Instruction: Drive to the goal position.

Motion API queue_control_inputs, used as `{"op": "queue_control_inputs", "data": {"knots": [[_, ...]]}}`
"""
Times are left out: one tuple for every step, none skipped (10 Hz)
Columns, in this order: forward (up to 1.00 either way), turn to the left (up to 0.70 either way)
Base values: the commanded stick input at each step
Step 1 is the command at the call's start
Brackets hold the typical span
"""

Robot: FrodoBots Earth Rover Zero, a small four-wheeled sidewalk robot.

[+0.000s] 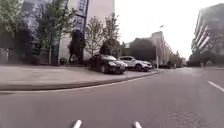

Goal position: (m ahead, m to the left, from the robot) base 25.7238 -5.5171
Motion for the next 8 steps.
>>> {"op": "queue_control_inputs", "data": {"knots": [[0.7,-0.11],[0.7,-0.11],[0.7,-0.11],[0.7,-0.11],[0.7,-0.11],[0.7,-0.11],[0.7,-0.11],[0.7,-0.11]]}}
